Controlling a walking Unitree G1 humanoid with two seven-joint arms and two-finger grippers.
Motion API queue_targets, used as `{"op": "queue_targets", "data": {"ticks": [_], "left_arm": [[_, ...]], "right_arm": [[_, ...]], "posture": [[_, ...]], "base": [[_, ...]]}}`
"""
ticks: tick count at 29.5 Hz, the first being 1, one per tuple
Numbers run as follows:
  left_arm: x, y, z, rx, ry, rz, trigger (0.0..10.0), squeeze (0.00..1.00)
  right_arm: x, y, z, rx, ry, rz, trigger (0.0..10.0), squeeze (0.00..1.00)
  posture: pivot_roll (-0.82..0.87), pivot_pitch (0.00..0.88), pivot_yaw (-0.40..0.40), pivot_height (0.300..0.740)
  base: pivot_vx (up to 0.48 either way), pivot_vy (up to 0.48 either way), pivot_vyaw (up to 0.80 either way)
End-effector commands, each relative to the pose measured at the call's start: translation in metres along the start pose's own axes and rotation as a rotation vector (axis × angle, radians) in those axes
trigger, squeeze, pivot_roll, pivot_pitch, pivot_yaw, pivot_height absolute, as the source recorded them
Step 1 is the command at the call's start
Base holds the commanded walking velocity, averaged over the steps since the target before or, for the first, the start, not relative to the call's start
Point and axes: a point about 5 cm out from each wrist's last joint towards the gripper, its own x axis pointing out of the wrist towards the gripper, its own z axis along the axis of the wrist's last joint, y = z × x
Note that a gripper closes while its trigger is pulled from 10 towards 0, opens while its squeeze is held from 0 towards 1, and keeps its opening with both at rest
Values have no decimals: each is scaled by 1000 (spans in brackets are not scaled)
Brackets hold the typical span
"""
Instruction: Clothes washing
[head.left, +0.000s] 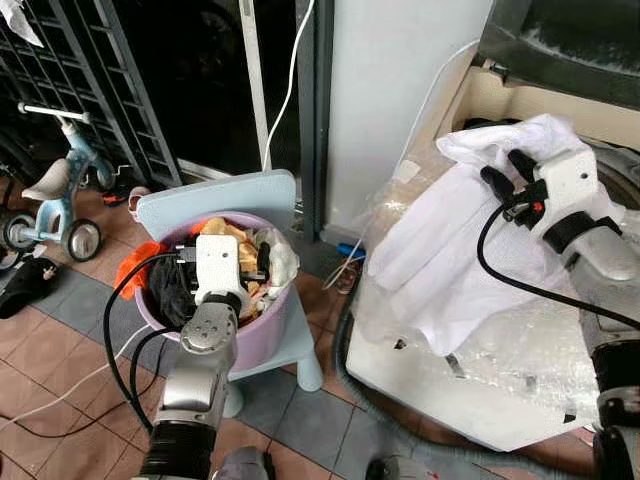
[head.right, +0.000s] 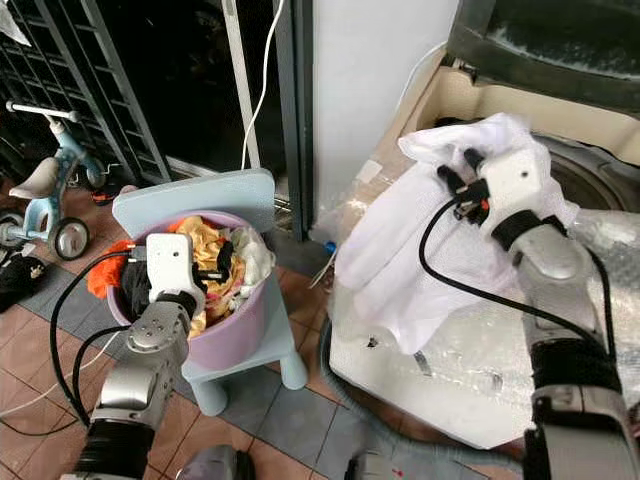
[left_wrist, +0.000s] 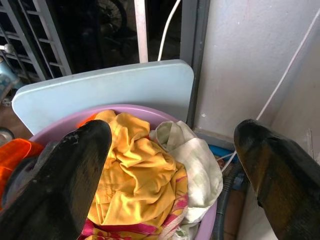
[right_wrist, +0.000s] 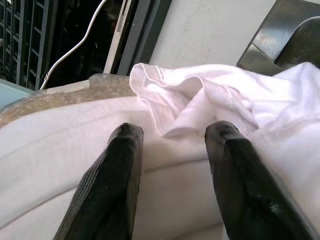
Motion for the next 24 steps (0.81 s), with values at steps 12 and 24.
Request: {"op": "queue_targets", "data": {"ticks": [12,24], "left_arm": [[3,-4,1,8,-1,-24,10000,0],[1,-4,-1,4,3,-24,10000,0]], "right_arm": [[-18,39,-11,-65,116,-55,10000,1000],[-14,60,-38,94,348,-70,0,0]], "posture": [[-89,0,31,740],[-78,0,16,740]], "base": [[0,0,0],[0,0,0]]}}
